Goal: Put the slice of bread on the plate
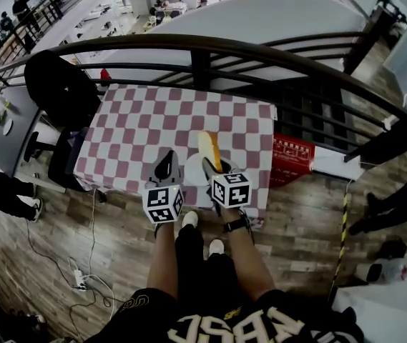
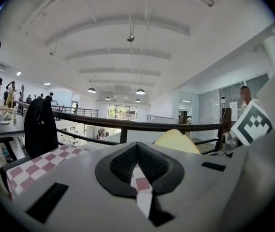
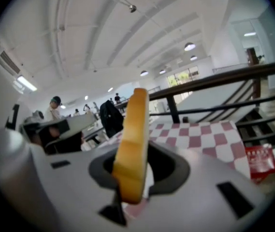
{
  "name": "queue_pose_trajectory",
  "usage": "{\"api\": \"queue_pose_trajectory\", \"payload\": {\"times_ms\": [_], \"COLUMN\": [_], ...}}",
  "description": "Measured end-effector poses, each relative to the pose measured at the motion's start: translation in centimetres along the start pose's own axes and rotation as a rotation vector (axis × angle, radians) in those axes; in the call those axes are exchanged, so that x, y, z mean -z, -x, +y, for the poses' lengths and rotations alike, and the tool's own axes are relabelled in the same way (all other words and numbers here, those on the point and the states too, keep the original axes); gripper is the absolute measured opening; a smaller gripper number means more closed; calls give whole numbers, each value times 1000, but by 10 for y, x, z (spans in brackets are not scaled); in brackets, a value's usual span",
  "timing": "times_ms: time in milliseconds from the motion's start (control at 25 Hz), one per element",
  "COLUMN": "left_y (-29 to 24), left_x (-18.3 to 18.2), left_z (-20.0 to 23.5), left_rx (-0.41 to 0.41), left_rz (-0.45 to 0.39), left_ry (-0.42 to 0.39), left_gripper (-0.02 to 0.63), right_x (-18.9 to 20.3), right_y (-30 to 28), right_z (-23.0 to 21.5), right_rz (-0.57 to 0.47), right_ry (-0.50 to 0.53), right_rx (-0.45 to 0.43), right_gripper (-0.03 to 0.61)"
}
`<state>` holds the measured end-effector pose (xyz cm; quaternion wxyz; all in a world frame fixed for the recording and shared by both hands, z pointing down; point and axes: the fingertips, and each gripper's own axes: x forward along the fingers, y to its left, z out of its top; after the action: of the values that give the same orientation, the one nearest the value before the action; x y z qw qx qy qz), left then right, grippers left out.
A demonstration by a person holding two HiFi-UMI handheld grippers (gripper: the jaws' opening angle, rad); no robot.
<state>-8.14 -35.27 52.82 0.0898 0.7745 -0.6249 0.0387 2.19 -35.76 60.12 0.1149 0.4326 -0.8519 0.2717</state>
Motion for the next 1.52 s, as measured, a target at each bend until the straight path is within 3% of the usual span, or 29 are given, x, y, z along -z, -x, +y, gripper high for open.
{"api": "queue_pose_trajectory", "payload": {"times_ms": [320, 720, 1280, 1520], "left_y": [-25, -45, -68, -77], "left_x": [50, 86, 105, 96], "left_z": [17, 27, 45, 57], "left_rx": [22, 62, 81, 43], "left_rz": [115, 208, 259, 237], "left_ry": [39, 61, 82, 68], "left_gripper": [18, 18, 18, 18], "right_x": [74, 139, 172, 177], "right_y": [-46, -85, -119, -121], "right_z": [-19, -21, -23, -31], "right_rz": [163, 303, 416, 432], "right_ry": [-168, -327, -440, -470], "right_rx": [9, 22, 55, 92], "right_gripper": [97, 97, 97, 97]}}
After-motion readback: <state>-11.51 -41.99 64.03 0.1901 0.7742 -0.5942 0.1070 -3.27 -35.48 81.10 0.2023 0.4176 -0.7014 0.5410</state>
